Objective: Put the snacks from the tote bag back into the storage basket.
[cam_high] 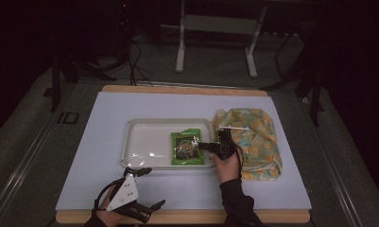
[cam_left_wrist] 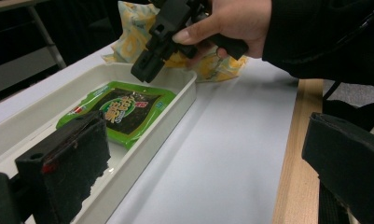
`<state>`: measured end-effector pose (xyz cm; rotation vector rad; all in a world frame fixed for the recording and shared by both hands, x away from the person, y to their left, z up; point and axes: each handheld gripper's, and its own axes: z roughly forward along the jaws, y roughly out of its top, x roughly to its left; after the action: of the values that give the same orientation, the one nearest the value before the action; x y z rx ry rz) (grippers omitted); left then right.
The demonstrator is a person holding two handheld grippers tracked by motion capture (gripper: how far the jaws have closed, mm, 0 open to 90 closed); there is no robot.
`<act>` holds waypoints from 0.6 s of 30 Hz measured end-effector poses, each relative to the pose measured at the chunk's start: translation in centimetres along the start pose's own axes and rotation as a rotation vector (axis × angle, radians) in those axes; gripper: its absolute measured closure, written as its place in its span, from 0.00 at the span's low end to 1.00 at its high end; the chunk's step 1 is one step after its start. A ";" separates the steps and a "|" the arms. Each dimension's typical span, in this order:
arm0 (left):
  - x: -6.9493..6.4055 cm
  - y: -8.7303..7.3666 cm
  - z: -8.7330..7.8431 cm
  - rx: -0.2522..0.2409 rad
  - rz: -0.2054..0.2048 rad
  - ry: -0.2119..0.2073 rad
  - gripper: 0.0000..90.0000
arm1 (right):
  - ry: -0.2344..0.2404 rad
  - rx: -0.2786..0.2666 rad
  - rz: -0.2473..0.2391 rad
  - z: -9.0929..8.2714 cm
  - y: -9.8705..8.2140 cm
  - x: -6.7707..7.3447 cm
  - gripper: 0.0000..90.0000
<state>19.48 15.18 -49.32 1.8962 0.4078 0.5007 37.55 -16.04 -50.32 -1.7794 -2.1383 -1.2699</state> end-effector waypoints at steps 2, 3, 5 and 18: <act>0.0 0.0 0.0 -0.001 0.000 0.000 0.01 | 0.005 -0.001 -0.014 -0.2 0.2 0.4 0.77; 0.0 0.0 0.0 -0.001 0.000 0.000 0.01 | 0.004 0.000 -0.028 -0.3 0.3 0.6 0.76; 0.0 0.0 0.0 -0.001 0.000 0.000 0.01 | 0.006 0.001 -0.051 -0.4 0.4 0.9 0.75; 0.0 0.0 0.0 -0.002 -0.002 0.003 0.01 | 0.062 -0.015 -0.220 -2.7 2.4 3.8 0.59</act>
<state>19.49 15.21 -49.31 1.8927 0.4111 0.5022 37.24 -14.82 -45.23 -1.5210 -2.3480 -1.3704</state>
